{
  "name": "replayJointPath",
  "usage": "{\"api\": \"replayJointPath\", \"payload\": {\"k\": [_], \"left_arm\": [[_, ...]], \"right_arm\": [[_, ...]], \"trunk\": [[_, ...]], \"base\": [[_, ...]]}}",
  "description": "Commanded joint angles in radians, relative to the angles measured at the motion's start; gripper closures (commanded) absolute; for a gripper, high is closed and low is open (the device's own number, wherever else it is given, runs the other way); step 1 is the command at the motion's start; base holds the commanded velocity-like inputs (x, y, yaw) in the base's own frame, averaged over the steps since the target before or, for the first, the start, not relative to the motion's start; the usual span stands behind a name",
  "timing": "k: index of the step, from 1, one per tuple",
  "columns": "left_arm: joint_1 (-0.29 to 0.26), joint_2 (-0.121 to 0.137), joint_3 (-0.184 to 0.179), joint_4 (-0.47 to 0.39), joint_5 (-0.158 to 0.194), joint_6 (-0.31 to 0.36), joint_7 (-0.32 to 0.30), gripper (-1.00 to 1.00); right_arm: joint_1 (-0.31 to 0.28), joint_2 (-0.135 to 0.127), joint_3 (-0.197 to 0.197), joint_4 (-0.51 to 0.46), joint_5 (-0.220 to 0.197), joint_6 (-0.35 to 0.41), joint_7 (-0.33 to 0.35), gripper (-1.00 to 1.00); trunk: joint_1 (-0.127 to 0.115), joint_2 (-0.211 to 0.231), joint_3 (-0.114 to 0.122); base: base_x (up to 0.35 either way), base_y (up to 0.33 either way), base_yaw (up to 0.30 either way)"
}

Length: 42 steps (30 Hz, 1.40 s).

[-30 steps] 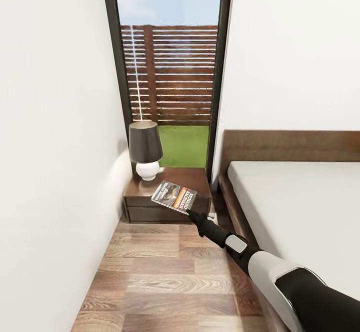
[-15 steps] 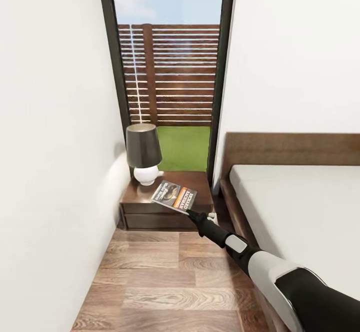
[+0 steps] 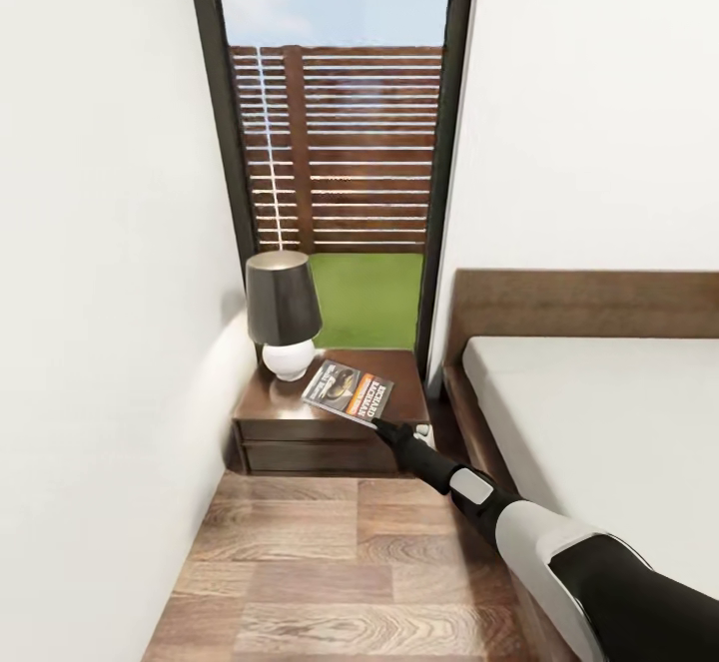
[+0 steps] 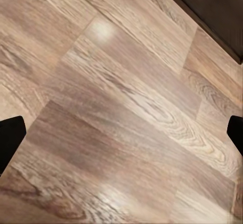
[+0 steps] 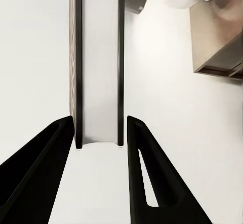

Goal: In the bedroom, move the book from the bed onto either nightstand, and place the two sandals side by side next to the bed.

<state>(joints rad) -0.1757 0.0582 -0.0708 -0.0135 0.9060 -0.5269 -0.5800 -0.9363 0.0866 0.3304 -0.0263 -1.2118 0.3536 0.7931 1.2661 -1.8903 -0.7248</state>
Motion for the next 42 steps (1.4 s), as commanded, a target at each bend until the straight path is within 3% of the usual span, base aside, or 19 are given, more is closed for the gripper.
{"api": "replayJointPath", "payload": {"k": [1,42], "left_arm": [[-0.001,0.0,-0.007,0.001,0.01,-0.002,-0.005,-1.0],[-0.001,0.003,-0.007,0.001,0.011,-0.002,-0.006,-1.0]], "right_arm": [[-0.001,0.0,-0.001,0.001,-0.013,0.01,0.002,1.0],[-0.001,-0.001,-0.004,0.003,-0.014,0.011,-0.011,1.0]], "trunk": [[0.0,0.0,-0.001],[0.0,0.0,-0.001]], "base": [[0.214,0.0,0.0],[0.214,0.0,0.0]]}}
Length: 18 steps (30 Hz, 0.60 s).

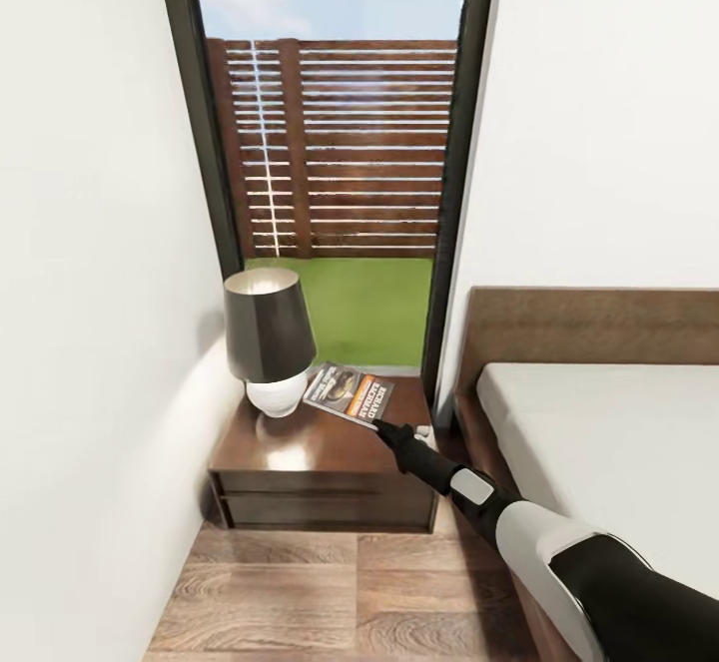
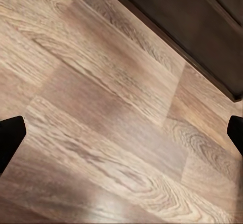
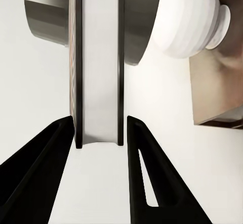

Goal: In the bedroom, move the book from the bed onto either nightstand, and place the two sandals side by side next to the bed.

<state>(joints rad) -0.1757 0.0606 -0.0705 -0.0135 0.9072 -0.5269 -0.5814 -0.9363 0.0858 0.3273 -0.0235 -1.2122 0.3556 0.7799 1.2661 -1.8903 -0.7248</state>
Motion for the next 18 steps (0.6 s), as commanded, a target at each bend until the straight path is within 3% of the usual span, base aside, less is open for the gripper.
{"api": "replayJointPath", "payload": {"k": [1,18], "left_arm": [[-0.001,0.0,-0.007,0.001,0.01,-0.002,-0.005,-1.0],[-0.001,0.001,-0.006,0.001,0.012,-0.003,-0.005,-1.0]], "right_arm": [[-0.001,0.0,-0.001,0.0,-0.013,0.009,0.002,1.0],[-0.001,-0.014,0.001,0.002,-0.012,0.01,0.004,1.0]], "trunk": [[0.0,0.0,-0.001],[0.0,0.0,-0.001]], "base": [[0.213,0.0,0.0],[0.213,0.0,0.0]]}}
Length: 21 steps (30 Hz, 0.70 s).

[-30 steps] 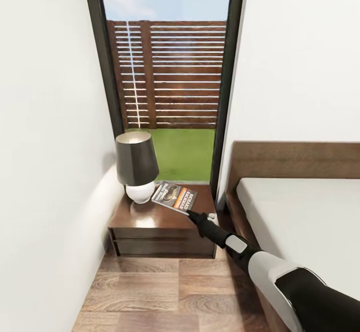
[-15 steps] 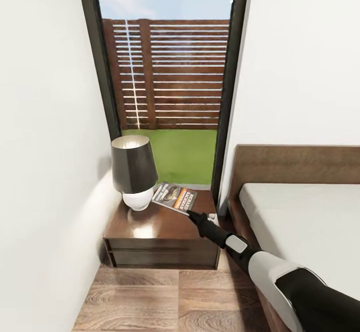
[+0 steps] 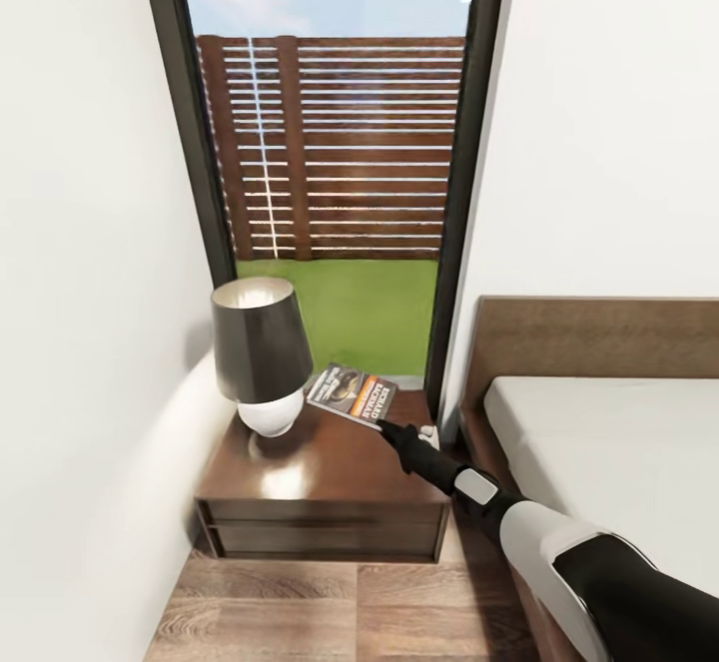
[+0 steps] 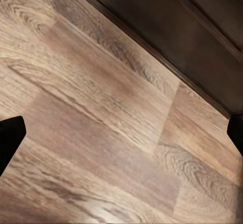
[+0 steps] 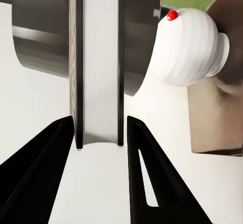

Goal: In the bedroom, move the book from the bed onto either nightstand, and place the two sandals side by side next to the bed.

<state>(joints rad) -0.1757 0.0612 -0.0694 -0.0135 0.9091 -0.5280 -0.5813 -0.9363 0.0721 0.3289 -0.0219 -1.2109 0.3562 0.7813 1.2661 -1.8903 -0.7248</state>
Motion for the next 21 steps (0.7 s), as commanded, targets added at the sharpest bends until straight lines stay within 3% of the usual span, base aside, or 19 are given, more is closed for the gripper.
{"api": "replayJointPath", "payload": {"k": [1,21], "left_arm": [[-0.001,0.0,-0.007,0.001,0.01,-0.002,-0.005,-1.0],[-0.001,0.01,-0.007,0.001,0.012,-0.001,-0.005,-1.0]], "right_arm": [[-0.001,0.0,0.0,0.0,-0.014,0.01,0.003,1.0],[-0.001,-0.002,0.0,0.0,-0.01,0.012,0.002,1.0]], "trunk": [[0.0,0.0,-0.001],[0.0,0.0,-0.001]], "base": [[0.213,0.0,0.0],[0.213,0.0,0.0]]}}
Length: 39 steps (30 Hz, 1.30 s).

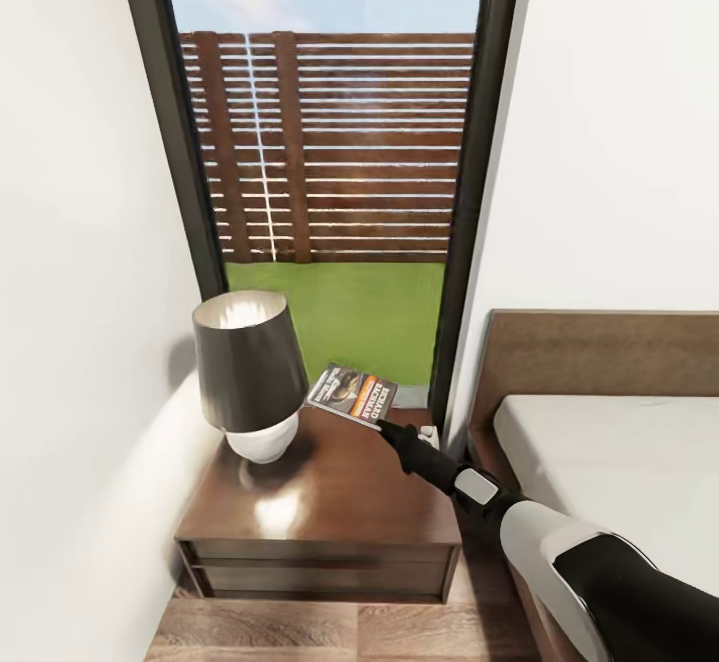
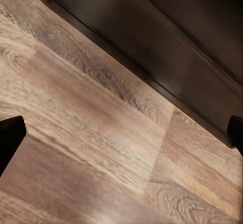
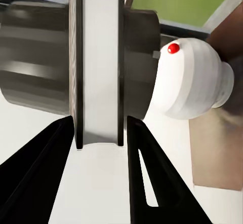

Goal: In the bedroom, move the book from the bed onto either nightstand, and place the two sandals side by side next to the bed.

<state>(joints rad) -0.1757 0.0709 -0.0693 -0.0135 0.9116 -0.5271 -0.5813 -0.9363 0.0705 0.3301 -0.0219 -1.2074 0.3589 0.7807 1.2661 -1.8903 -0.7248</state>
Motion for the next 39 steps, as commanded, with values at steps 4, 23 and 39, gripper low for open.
{"api": "replayJointPath", "payload": {"k": [4,23,39], "left_arm": [[-0.001,0.002,-0.007,0.001,0.01,-0.002,-0.005,-1.0],[-0.001,0.003,-0.007,0.001,0.01,-0.002,-0.005,-1.0],[-0.001,0.004,-0.007,0.001,0.01,-0.002,-0.005,-1.0]], "right_arm": [[-0.001,0.0,0.0,0.0,-0.013,0.009,0.004,1.0],[-0.001,-0.001,-0.002,0.0,-0.015,0.01,-0.001,1.0],[-0.001,-0.001,-0.002,0.002,-0.015,0.01,-0.003,1.0]], "trunk": [[0.0,0.0,-0.001],[0.0,0.0,-0.001],[0.0,0.0,-0.001]], "base": [[0.202,0.0,0.0],[0.167,0.0,0.0],[0.155,0.0,0.0]]}}
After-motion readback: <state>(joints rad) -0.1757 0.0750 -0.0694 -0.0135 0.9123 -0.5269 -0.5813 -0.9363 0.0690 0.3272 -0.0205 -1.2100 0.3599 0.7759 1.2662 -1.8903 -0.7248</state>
